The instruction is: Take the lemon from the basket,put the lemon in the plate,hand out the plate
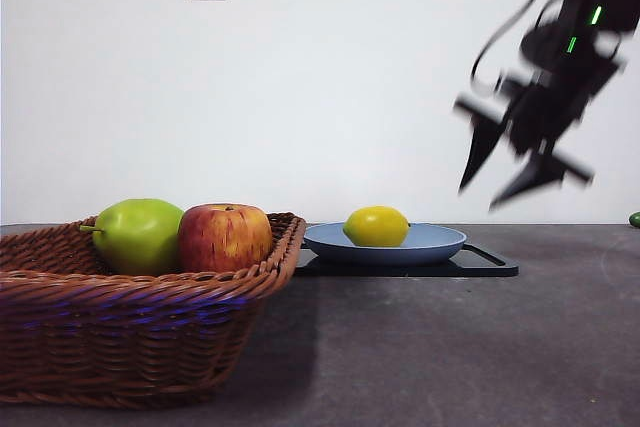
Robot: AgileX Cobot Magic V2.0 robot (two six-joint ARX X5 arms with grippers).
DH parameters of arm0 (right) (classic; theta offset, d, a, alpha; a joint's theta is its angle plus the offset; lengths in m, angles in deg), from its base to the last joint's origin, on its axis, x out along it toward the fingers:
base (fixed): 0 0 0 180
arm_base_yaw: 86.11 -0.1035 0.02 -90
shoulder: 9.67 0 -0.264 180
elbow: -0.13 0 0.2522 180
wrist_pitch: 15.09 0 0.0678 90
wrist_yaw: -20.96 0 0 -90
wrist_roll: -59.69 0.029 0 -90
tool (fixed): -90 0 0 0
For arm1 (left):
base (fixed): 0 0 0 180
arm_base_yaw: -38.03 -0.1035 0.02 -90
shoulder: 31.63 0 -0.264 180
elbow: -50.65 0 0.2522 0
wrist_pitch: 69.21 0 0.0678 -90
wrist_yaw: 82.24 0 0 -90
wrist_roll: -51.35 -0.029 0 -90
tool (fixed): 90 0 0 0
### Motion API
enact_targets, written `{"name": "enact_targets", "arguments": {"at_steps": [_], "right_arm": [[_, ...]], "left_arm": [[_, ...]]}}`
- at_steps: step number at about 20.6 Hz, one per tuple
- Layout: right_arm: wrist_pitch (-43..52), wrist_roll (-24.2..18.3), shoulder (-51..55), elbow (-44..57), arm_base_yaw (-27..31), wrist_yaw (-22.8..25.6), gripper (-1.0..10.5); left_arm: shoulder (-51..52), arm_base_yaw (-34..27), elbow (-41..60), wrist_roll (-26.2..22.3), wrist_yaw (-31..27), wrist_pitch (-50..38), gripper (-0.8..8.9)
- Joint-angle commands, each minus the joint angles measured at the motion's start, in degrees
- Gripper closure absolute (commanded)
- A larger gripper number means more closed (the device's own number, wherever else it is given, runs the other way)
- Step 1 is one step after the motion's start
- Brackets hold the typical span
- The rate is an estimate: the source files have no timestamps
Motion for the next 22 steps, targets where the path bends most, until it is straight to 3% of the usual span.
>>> {"name": "enact_targets", "arguments": {"at_steps": [1, 6, 9, 11, 17, 22], "right_arm": [[-5.35, -8.44, 5.35, -1.57, -0.22, 0.31, 7.2], [-15.5, -14.84, 17.94, -1.55, -1.4, 0.39, 9.0], [-18.03, -16.59, 24.85, -1.46, -3.23, 2.27, 9.4], [-17.75, -17.09, 29.53, -0.33, -5.79, 9.62, 9.4], [0.2, -15.74, 48.74, 16.59, -16.72, 23.21, 9.4], [12.31, -14.6, 63.73, 34.8, -20.85, 31.89, 9.4]], "left_arm": [[-0.59, -0.44, -1.11, -2.29, -0.44, -2.73, 5.08], [-0.59, -3.65, -1.11, -13.03, -0.39, -6.12, 8.12], [-0.59, -8.22, -1.11, -14.16, 0.28, -6.51, 8.07], [-0.57, -13.29, -1.07, -14.16, 4.68, -6.95, 8.07], [2.91, -26.86, 0.68, -13.86, 19.34, -12.98, 8.07], [14.38, -33.83, 12.66, -12.5, 21.68, -24.04, 8.07]]}}
